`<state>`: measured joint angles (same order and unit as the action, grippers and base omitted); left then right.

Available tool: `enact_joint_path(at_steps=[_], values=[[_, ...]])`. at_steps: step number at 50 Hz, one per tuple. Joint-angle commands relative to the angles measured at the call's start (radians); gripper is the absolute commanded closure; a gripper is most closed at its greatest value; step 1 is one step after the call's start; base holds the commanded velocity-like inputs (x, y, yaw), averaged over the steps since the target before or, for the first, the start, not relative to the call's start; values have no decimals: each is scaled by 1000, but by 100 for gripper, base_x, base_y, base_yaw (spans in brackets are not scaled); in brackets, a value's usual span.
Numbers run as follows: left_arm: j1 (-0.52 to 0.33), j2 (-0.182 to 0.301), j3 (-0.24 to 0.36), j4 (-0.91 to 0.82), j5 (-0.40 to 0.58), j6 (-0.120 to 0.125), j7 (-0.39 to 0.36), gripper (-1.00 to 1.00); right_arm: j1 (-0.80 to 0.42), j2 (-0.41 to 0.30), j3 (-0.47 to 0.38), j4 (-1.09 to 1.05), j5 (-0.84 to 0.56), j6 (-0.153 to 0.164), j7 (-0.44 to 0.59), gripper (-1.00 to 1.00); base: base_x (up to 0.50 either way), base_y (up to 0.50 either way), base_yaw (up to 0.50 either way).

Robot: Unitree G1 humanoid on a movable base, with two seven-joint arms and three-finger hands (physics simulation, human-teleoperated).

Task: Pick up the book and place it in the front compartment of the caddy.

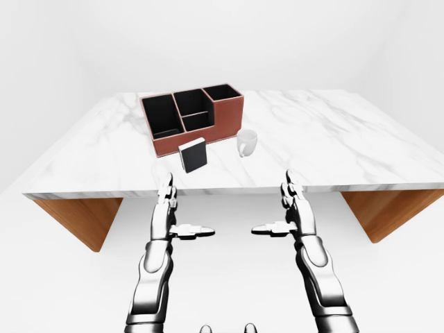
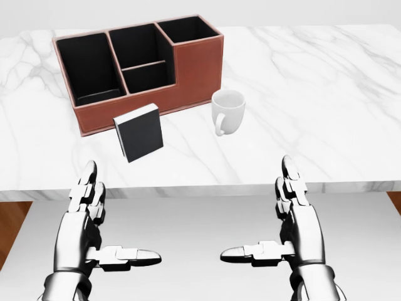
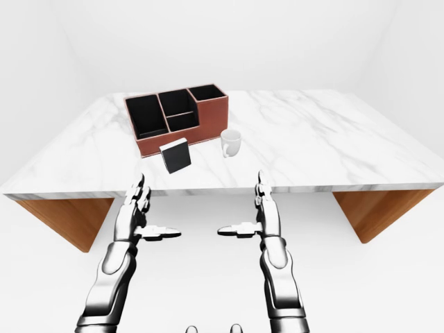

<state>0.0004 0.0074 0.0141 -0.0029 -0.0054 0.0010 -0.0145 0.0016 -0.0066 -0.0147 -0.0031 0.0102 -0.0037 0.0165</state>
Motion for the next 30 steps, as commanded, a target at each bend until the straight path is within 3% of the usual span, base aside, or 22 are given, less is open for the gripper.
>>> enact_joint_path(at_steps=[1,11,14,18,20,25,30], values=[[1,12,22,-10,-6,5,-23,-100,5,-10,-20,-10,16,-7,27,-100,0,0,0],[5,12,18,-33,1,16,-25,-100,11,-9,-16,-50,15,18,30,-100,0,0,0],[9,11,18,-71,-4,49,-28,-100,10,-10,-17,-55,16,24,31,-100,0,0,0],[13,10,18,-87,-5,61,-30,-100,14,-9,-18,-77,17,40,31,-100,0,0,0],[15,12,19,-112,-6,84,-31,-100,12,-9,-19,-87,19,50,30,-100,0,0,0],[4,17,32,-159,-13,86,-31,-100,15,-10,-19,-138,21,91,27,-100,0,0,0],[0,21,42,-224,-14,86,-30,-100,20,-7,-16,-193,24,91,27,-100,0,0,0]])
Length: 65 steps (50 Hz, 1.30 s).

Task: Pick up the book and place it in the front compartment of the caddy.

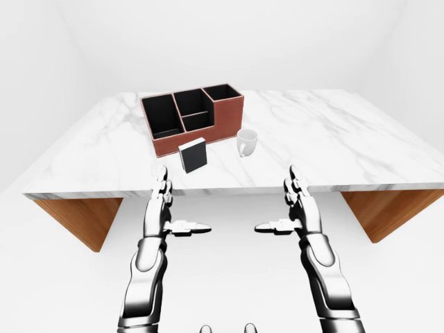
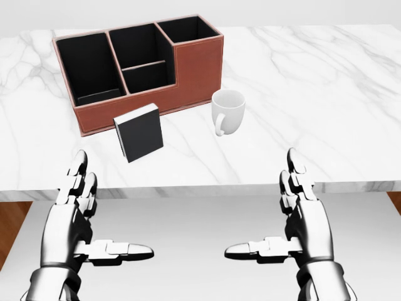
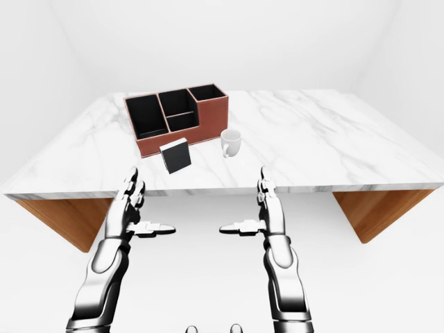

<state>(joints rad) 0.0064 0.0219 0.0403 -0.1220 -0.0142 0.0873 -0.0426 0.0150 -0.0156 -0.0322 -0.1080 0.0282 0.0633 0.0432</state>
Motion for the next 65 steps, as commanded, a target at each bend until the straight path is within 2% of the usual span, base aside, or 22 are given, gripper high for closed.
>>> enact_joint_path(at_steps=[1,10,23,33,44,65], values=[[-6,7,16,-107,-4,0,-2,-100,7,2,2,-95,5,24,0,-100,0,0,0],[-7,8,22,-158,-5,0,-6,-100,4,-5,-6,-184,5,24,-2,-100,0,0,0],[-32,19,55,-344,-47,0,-13,-100,-5,-6,-19,-321,-4,24,-9,-100,0,0,0],[-64,36,88,-381,-63,0,-9,-100,-5,-6,-9,-381,-13,24,-8,-100,0,0,0],[-76,43,99,-454,-71,0,-10,-100,-2,-2,-13,-460,15,24,12,-100,0,0,0],[-81,45,105,-484,-79,0,-11,-100,-17,-8,-20,-556,43,24,-8,-100,0,49,0]])
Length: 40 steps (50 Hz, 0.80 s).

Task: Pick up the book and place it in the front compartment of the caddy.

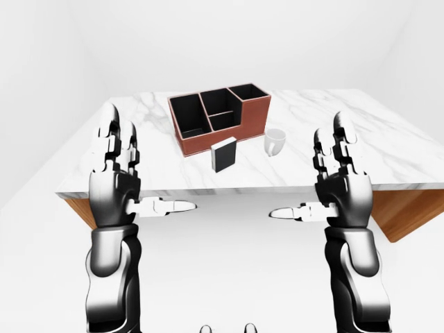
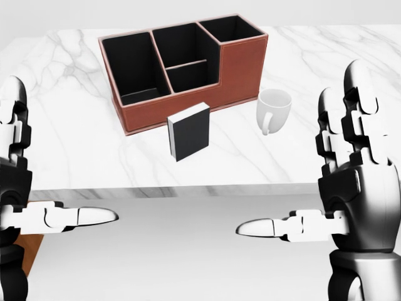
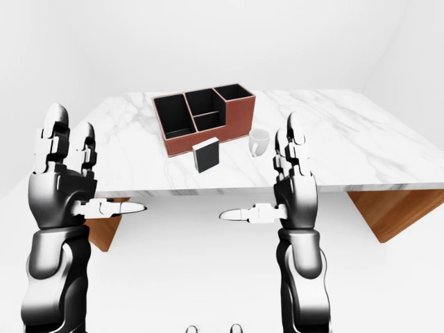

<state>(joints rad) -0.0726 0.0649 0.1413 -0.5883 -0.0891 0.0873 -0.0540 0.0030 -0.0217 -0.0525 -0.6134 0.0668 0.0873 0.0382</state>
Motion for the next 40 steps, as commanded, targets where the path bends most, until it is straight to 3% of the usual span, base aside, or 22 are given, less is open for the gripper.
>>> enact_joint_path(at_steps=[1,9,21,40], values=[[-2,2,5,-21,-5,0,0,-100,-5,-2,1,-52,4,0,-3,-100,0,50,0],[-1,2,5,-16,-5,0,-1,-100,-6,-14,28,-27,-59,0,-1,-100,0,46,0],[0,1,2,-28,-4,0,-2,-100,-14,2,19,-52,-49,0,18,-100,0,0,0],[1,1,4,-16,-8,0,-2,-100,11,4,38,-80,-38,0,33,-100,43,0,0]])
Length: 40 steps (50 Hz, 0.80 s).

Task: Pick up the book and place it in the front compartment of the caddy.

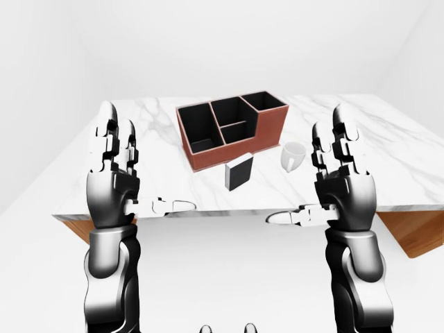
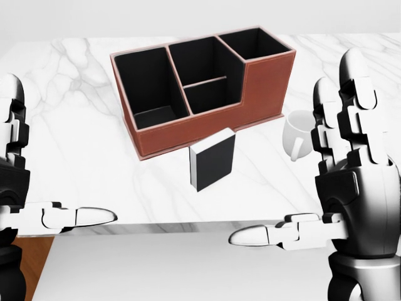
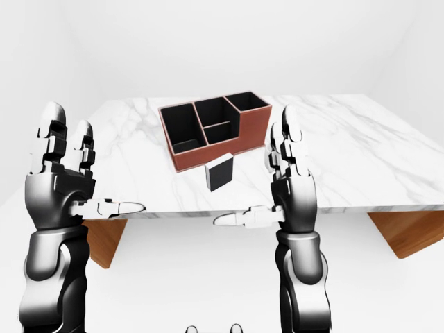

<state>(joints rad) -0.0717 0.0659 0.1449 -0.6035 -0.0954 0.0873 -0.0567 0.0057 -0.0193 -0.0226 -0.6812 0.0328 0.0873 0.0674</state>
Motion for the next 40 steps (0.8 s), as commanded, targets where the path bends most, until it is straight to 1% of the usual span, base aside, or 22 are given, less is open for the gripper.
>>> enact_joint_path(at_steps=[1,21,27,31,36,40], values=[[0,0,1,-2,-2,0,1,-100,9,2,8,-9,-4,0,5,-100,50,0,0],[1,-1,-1,-4,-2,0,1,-100,7,4,7,-2,-2,0,1,-100,49,0,0],[-1,0,0,-3,-3,0,1,-100,8,7,-2,-8,15,0,1,-100,0,0,0],[-1,-1,-2,2,-2,0,2,-100,12,4,8,-6,9,0,3,-100,0,0,0],[0,-1,-2,5,-1,0,1,-100,8,-2,13,9,-11,0,-1,-100,0,48,0],[1,-1,-4,4,-1,0,1,-100,1,3,5,7,-10,0,-7,-100,0,4,0]])
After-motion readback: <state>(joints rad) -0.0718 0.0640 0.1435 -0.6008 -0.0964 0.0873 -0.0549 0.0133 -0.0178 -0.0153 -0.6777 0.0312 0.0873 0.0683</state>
